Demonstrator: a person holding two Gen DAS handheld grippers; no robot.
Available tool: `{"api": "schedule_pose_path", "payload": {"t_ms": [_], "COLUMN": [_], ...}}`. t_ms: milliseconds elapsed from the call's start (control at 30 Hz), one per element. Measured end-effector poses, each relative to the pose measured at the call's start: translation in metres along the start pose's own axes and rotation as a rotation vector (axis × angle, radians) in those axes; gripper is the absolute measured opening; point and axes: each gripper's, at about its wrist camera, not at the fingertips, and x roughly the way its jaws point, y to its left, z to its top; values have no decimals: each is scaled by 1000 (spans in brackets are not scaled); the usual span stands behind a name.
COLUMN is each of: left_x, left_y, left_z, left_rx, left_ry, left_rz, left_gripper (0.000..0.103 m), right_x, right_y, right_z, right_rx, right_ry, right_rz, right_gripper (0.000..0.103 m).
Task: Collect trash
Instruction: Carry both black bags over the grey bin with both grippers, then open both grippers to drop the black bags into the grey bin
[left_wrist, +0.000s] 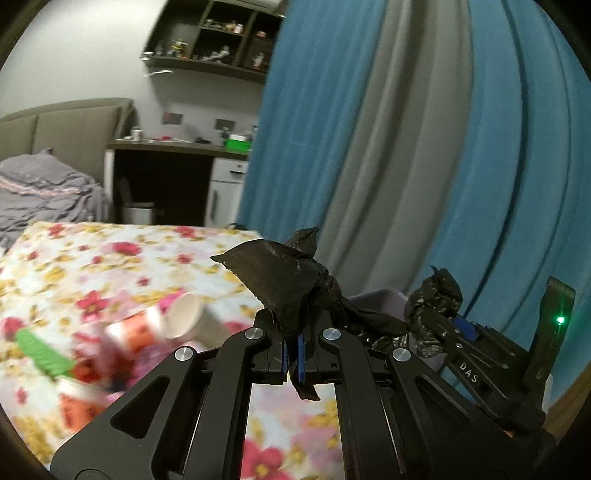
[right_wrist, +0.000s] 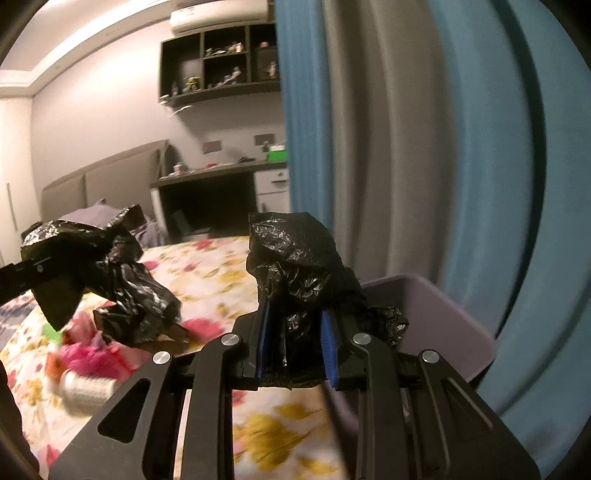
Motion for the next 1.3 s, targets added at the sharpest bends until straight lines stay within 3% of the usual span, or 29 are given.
{"api": "schedule_pose_path", "payload": {"t_ms": [467, 1067, 1167, 1200, 1267, 1300], "left_x": [124, 202, 204, 205, 203, 202], "left_y": [-63, -97, -100, -101, -100, -98], "left_z": [-6, -34, -35, -36, -36, -34], "left_rx": [21, 12, 18, 17, 7, -2], "left_ry": [116, 285, 300, 306, 302, 290], "left_rz": [-127, -190, -194, -198, -182, -177], "left_gripper": [3, 3, 5, 13, 45, 64], "right_x": [36, 57, 63, 64, 65, 65], "right_y": [-66, -103, -102, -102, -104, -104], "right_z": [-4, -17, -13, -13, -11, -11], "right_rx": [110, 165, 171, 171, 174, 175], "right_ry": [42, 89, 92, 95, 94, 91], "right_rz": [-97, -152, -153, -152, -151, -154], "right_gripper": [26, 29, 35, 41, 53, 55]}}
